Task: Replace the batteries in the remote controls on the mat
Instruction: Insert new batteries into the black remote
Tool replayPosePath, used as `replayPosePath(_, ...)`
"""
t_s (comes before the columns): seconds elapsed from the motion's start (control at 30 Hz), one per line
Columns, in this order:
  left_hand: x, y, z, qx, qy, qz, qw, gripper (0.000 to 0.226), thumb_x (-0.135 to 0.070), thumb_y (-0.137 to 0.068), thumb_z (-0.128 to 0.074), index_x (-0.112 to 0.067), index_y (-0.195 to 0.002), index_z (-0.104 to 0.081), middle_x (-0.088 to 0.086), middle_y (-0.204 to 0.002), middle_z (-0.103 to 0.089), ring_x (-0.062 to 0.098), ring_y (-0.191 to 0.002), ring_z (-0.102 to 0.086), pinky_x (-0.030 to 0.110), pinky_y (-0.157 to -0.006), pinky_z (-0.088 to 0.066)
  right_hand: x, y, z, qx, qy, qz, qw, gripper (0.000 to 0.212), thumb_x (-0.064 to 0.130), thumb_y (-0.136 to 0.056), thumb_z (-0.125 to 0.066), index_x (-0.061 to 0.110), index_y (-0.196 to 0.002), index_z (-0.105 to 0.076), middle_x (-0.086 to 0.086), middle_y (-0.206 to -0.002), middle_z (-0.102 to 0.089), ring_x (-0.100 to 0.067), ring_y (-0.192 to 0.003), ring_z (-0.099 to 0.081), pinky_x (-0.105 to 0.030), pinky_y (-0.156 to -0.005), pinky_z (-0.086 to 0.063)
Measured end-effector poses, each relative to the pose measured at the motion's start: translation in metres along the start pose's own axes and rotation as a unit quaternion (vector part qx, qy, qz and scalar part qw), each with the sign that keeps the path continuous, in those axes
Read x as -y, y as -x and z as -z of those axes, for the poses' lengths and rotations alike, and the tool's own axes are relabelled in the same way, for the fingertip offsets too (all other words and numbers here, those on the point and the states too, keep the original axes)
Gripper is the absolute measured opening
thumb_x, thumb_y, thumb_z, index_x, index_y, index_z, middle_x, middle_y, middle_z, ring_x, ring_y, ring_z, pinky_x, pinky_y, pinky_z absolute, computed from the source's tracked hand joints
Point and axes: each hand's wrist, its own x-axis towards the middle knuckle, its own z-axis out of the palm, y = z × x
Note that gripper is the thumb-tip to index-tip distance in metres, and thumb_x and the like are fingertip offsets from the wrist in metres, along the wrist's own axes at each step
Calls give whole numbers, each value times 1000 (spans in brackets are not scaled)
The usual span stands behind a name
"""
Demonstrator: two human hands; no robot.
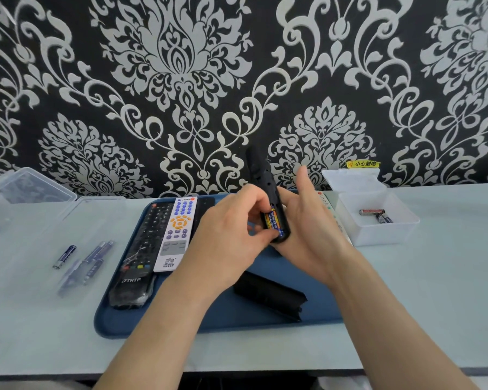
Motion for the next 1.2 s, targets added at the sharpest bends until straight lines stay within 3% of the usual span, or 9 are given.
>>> replayPosePath(0.13, 4, -2, 5, 15, -27, -42, 999, 30, -20, -69, -82, -22, -89, -60, -14, -85, -59, 5, -82, -58, 28, -70, -51, 1, 1, 0, 26, 26, -6, 999, 93, 70, -94, -22, -15, -118, -50, -20, -107, -51, -33, -102, -50, -48, -94, -33)
replayPosePath(0.3, 10, -1, 11, 41, -27, -37, 998, 42, -24, -62, -83, -25, -95, -57, -14, -91, -49, 4, -82, -56, 20, -71, -48, 0, 7, -3, 51, 62, -34, 996, 75, 64, -97, -18, 4, -101, -63, -3, -87, -66, -12, -82, -63, -28, -78, -47)
replayPosePath(0.53, 9, -1, 12, 38, -43, -27, 998, 41, -23, -61, -82, -24, -93, -56, -15, -89, -49, 4, -83, -55, 19, -69, -46, -6, 5, -5, 17, 81, -32, 996, 72, 60, -99, -27, -2, -115, -60, -10, -104, -60, -18, -96, -61, -44, -96, -38)
replayPosePath(0.73, 14, -4, 8, -43, -20, -30, 998, 25, -10, -75, -70, -23, -95, -63, -13, -90, -54, 6, -83, -56, 27, -69, -51, -2, 5, -13, 33, -17, -18, 999, 27, 12, -103, -38, 0, -112, -61, -12, -101, -66, -21, -96, -64, -29, -85, -52)
replayPosePath(0.83, 14, -6, 17, -76, -45, -40, 995, 40, -13, -78, -67, -23, -116, -64, -9, -120, -56, 9, -109, -52, 21, -88, -44, 5, 7, -8, 49, 37, -15, 998, 30, -12, -91, -40, 1, -106, -62, -6, -88, -68, -17, -88, -65, -32, -91, -52)
replayPosePath(0.97, 13, -3, 19, -19, -210, -99, 973, 57, -29, -76, -62, -26, -132, -54, -8, -143, -46, 13, -136, -33, 49, -111, -26, 16, 16, 2, 35, 225, 26, 973, 23, -6, -83, -63, -2, -105, -67, -10, -86, -59, -16, -84, -62, -29, -82, -57)
replayPosePath(1.03, 15, -3, 18, -46, -215, -79, 972, 45, -35, -76, -66, -29, -120, -61, -14, -124, -59, 7, -120, -46, 52, -105, -33, 19, 16, 4, -43, 242, 78, 966, 23, -7, -85, -67, 8, -101, -73, -7, -88, -69, -11, -79, -65, -22, -70, -56)
replayPosePath(1.1, 13, -2, 18, -73, -131, -27, 988, 34, -35, -72, -75, -30, -104, -65, -16, -101, -62, 5, -97, -54, 34, -94, -42, 18, 13, 7, -118, 213, 113, 963, 13, 1, -85, -70, 11, -90, -75, -6, -83, -73, -12, -74, -64, -21, -64, -53)
replayPosePath(1.2, 2, -1, 10, -51, 51, 104, 992, 35, -27, -67, -84, -33, -90, -58, -11, -80, -61, 3, -71, -54, 17, -68, -45, 10, 9, -1, -161, 185, 120, 962, 12, 19, -86, -71, 9, -86, -76, -27, -89, -69, -24, -81, -57, -37, -76, -46)
